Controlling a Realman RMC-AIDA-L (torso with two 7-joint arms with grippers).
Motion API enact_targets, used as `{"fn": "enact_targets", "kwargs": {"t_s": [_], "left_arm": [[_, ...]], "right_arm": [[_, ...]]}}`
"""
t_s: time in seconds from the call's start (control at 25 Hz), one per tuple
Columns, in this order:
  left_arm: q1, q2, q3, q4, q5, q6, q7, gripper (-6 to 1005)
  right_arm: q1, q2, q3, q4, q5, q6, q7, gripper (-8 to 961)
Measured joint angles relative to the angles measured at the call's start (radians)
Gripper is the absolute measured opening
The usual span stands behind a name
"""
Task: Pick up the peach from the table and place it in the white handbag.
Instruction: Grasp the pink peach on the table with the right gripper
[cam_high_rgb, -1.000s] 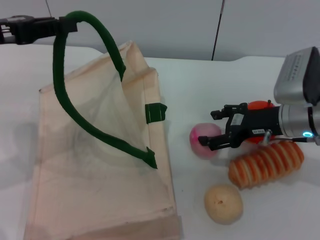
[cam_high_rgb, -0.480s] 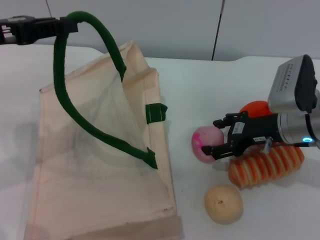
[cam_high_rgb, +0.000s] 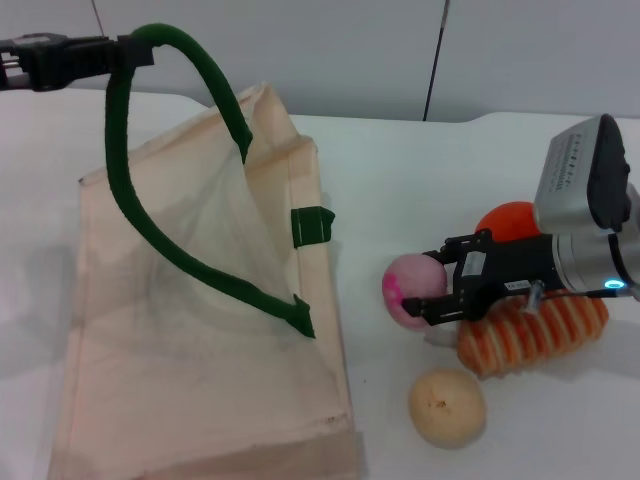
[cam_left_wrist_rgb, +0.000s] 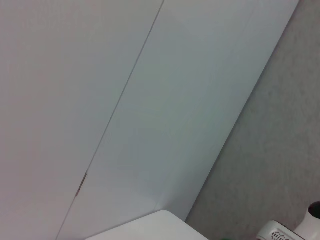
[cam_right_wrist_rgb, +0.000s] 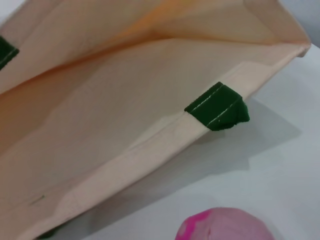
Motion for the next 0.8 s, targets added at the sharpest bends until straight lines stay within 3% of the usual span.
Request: {"fn": "enact_targets", "kwargs": {"t_s": [0.36, 0.8], "left_arm": [[0.002, 0.001, 0.000, 0.000, 0.000, 0.000, 0.003, 143], [0.000, 0.003, 0.000, 0.000, -0.010, 0.002, 0.005, 143]], "right_arm": [[-0.004, 0.000, 0.025, -0.006, 0.023, -0.003, -0.001, 723], [-0.094, -0.005, 0.052, -0.086, 0.313, 0.025, -0.053, 636]]}}
